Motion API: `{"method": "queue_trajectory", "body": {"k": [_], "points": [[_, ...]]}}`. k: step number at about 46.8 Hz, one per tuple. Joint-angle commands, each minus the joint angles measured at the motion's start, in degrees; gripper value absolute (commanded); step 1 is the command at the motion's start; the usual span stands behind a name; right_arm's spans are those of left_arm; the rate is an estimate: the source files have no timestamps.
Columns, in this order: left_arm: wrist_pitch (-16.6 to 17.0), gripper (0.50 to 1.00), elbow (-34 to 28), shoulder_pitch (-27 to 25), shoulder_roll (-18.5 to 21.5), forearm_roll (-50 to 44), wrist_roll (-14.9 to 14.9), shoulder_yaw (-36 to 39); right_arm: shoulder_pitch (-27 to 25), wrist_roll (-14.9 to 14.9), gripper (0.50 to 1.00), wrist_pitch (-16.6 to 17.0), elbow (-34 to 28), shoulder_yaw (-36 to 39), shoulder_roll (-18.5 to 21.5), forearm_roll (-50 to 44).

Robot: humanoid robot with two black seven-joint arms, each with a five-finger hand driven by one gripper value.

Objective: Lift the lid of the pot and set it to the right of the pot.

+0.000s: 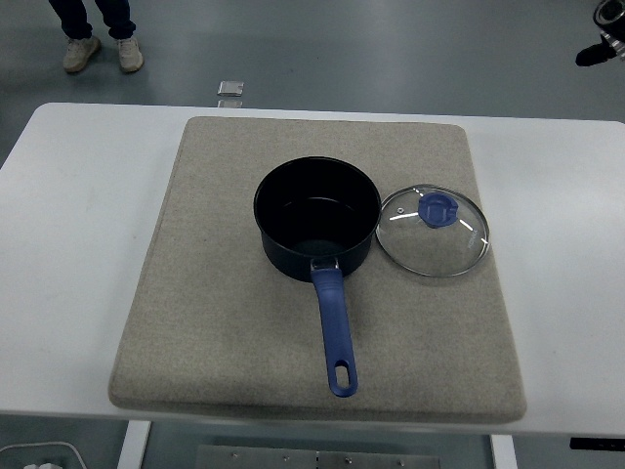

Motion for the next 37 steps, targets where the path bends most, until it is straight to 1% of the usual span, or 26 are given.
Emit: {"method": "queue_trajectory", "body": {"k": [1, 4, 7, 10, 14, 19, 22, 26, 28, 31, 37], "points": [[0.00, 1.000, 0.00, 0.00, 0.00, 0.00, 0.00, 0.00, -1.36, -4.01, 0.897, -0.54, -2.18, -0.05, 0.99, 12.69], [0.00, 1.000, 0.00, 0.09, 0.00, 0.00, 0.00, 0.00, -2.85, -6.65, 0.897, -1.60, -3.85, -0.31, 1.34, 21.67], [0.00, 1.000, 0.00, 0.00, 0.00, 0.00, 0.00, 0.00, -4.69, -7.89, 0.897, -1.95, -4.47, -0.67, 1.95, 27.92], [0.00, 1.000, 0.00, 0.00, 0.00, 0.00, 0.00, 0.00, -6.80, -8.15, 0.897, -2.12, -4.47, -0.67, 2.66, 32.14], [0.00, 1.000, 0.00, 0.00, 0.00, 0.00, 0.00, 0.00, -9.35, -8.68, 0.897, -2.65, -4.47, -0.14, 3.98, 34.87], [0.00, 1.000, 0.00, 0.00, 0.00, 0.00, 0.00, 0.00, -12.43, -10.61, 0.897, -4.23, -4.47, 0.04, 4.86, 40.57], [0.00, 1.000, 0.00, 0.00, 0.00, 0.00, 0.00, 0.00, -13.05, -13.50, 0.897, -4.32, -4.38, 0.04, 5.03, 46.81], [0.00, 1.000, 0.00, 0.00, 0.00, 0.00, 0.00, 0.00, -13.49, -18.08, 0.897, -4.50, -4.38, -0.31, 5.30, 54.64], [0.00, 1.000, 0.00, 0.00, 0.00, 0.00, 0.00, 0.00, -13.58, -18.78, 0.899, -4.94, -4.38, -0.32, 5.56, 56.32], [0.00, 1.000, 0.00, 0.00, 0.00, 0.00, 0.00, 0.00, -14.10, -18.79, 0.899, -5.73, -4.38, -0.14, 6.35, 56.50], [0.00, 1.000, 0.00, 0.00, 0.00, 0.00, 0.00, 0.00, -14.63, -18.79, 0.899, -5.73, -4.29, -0.67, 6.70, 55.45]]}}
